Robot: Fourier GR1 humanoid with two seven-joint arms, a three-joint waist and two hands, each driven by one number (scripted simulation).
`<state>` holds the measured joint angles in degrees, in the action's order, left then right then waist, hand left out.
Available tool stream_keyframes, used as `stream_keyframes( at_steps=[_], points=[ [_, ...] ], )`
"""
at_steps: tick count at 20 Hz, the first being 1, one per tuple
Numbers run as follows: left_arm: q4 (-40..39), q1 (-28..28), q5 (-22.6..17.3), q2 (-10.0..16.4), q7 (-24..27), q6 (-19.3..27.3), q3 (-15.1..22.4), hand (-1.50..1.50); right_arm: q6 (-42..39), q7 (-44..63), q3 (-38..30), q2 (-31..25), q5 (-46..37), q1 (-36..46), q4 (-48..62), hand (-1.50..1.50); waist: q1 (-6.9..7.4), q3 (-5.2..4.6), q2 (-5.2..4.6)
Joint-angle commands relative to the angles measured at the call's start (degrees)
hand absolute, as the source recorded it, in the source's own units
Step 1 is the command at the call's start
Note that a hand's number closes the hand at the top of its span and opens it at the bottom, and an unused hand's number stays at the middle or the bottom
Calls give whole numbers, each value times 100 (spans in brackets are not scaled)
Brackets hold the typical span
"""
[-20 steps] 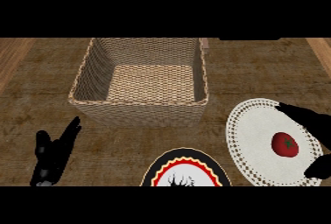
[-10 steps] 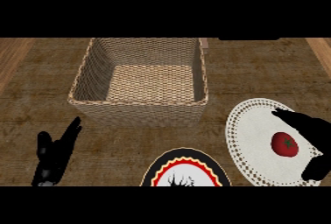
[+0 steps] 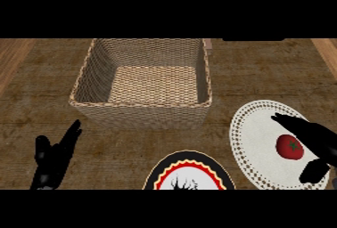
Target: Pick the tomato from the placemat and place it in the basket
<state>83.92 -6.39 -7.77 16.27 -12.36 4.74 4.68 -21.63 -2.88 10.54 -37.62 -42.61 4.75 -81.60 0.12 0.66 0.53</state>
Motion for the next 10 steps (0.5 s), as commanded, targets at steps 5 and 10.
stream_keyframes(
  at_steps=[5,10],
  points=[
    [46,16,-124,5,-696,-96,-105,0,701,-484,349,258,-810,133,429,150,24,-62,-56],
    [-471,38,111,-187,-277,-78,-69,0,1002,-485,420,439,-1179,187,459,150,-7,-67,-59]
  ],
)
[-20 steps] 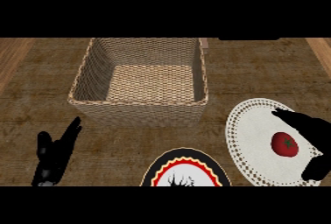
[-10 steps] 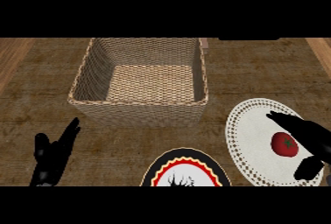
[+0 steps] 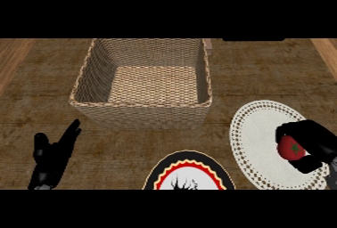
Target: Pick the tomato from the placemat and place it in the basket
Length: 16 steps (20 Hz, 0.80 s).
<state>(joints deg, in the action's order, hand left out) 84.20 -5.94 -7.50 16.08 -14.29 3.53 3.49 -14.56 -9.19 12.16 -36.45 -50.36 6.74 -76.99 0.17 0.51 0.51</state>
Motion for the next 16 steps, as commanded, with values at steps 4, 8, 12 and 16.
stream_keyframes(
  at_steps=[4,8,12,16],
  points=[
    [-346,-53,196,-258,-298,137,116,0,129,-432,-177,-136,-204,97,155,150,-22,-50,-52],
    [-282,-152,32,-127,-177,-90,2,0,33,1640,944,1662,-904,244,-926,150,30,-78,-7],
    [-116,-42,95,-143,-126,-139,122,0,-18,2457,1492,2746,-1266,495,-813,150,402,-111,-28],
    [-162,-44,134,-165,-141,-155,175,0,276,3616,1983,3589,-1533,738,-984,150,458,-82,-19]
  ],
)
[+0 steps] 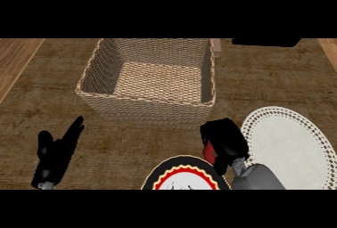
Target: Pick the tomato from the placemat and place it in the basket
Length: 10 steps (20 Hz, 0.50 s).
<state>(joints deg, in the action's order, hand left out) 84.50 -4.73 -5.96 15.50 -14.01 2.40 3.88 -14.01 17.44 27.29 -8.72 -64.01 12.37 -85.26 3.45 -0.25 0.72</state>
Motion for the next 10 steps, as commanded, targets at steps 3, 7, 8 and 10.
stream_keyframes(
  at_steps=[3,7,8,10],
  points=[
    [-254,-85,-55,-83,-169,-108,111,0,1155,1389,429,844,680,183,-679,150,99,71,-87],
    [-308,-53,-48,-59,-176,-171,132,0,2301,2063,727,861,1016,629,-1274,150,244,53,-53],
    [-272,1,-30,-81,-201,-147,153,0,2496,2345,828,863,901,814,-1407,150,221,37,-4],
    [-350,-23,-49,-114,-192,-168,164,0,2951,2910,981,866,876,1052,-1549,150,225,14,-13]
  ],
)
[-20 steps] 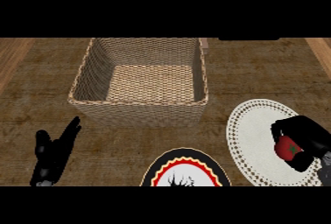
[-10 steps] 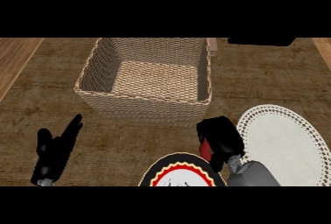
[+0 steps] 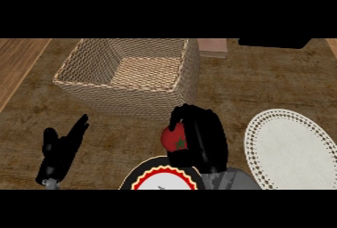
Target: Pick the tomato from the placemat and place it in the basket
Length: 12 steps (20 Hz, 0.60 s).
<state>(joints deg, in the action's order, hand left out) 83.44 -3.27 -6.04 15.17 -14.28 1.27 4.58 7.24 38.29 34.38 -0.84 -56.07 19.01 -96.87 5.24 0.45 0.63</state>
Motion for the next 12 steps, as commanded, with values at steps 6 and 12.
stream_keyframes(
  at_steps=[6,12],
  points=[
    [-313,-41,48,-90,-243,0,117,0,1310,2617,432,82,-426,1602,-328,150,-17,-101,6],
    [-306,-138,69,-111,-250,-44,181,0,1256,3778,156,82,-685,2877,-105,150,8,-100,16]
  ],
)
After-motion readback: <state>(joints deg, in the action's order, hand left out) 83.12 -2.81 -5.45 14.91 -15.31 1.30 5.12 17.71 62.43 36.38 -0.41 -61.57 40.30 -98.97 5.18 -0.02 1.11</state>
